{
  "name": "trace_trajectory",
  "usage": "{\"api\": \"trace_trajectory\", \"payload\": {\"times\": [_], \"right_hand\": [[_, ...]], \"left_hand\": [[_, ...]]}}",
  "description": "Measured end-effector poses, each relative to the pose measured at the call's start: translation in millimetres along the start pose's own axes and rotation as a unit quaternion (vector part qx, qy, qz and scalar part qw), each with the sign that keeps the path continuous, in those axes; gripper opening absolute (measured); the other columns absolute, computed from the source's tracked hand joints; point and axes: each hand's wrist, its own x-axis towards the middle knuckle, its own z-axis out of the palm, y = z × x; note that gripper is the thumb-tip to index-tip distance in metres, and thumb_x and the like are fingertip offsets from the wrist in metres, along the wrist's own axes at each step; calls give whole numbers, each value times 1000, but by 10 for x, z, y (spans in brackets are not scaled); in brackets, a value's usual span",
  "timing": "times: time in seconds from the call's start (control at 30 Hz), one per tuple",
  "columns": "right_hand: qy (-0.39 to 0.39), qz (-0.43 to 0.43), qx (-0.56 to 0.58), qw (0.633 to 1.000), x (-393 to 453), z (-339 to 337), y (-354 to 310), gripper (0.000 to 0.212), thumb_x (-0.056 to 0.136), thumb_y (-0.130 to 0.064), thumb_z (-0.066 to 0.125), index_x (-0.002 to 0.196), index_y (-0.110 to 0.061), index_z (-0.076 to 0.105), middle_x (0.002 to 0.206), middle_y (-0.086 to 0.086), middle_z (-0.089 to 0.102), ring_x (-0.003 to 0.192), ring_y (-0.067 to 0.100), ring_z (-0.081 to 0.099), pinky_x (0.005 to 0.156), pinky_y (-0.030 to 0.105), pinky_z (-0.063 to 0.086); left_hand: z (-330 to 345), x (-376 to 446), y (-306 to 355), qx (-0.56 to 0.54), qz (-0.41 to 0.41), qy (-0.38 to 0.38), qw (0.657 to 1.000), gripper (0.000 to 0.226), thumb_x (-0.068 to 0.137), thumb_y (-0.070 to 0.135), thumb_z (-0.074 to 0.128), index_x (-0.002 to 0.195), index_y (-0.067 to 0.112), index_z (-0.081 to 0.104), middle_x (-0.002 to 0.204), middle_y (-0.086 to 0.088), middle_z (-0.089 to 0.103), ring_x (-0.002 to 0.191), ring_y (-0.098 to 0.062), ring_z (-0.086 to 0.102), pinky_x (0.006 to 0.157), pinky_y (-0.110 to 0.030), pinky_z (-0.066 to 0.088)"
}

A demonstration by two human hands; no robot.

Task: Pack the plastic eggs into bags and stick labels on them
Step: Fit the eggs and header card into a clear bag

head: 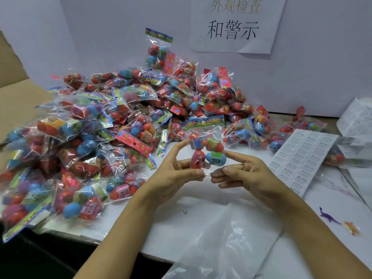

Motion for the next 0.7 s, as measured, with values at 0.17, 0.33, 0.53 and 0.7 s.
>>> {"api": "trace_trajectory", "payload": {"times": [0.17,0.33,0.53,0.7], "right_hand": [[-36,17,10,999,-33,-46,-66,60,86,-11,63,141,-23,44,111,23,74,101,41,73,76,38,62],[-42,29,27,998,-54,-66,-95,59,87,-8,58,142,-20,43,113,27,72,103,43,72,79,40,62],[-34,28,0,999,-48,-40,-33,45,99,1,49,140,-17,46,113,24,73,103,41,72,85,39,61],[-6,7,-22,1000,-19,71,52,37,87,-5,67,123,-7,65,103,21,76,90,32,74,81,34,61]], "left_hand": [[-61,-14,19,-8,-3,-27,1000,83,78,-11,70,140,37,42,99,-22,76,80,-27,72,80,-34,59],[-118,-14,9,-20,-10,-25,999,84,77,-14,68,138,38,45,103,-26,74,87,-33,74,84,-35,59],[-99,-2,-19,-18,-10,-11,1000,79,75,-17,63,137,29,47,106,-27,74,84,-30,72,84,-34,59],[-29,14,-51,-11,0,8,1000,76,72,-18,67,136,22,52,110,-26,70,88,-29,69,85,-35,59]]}}
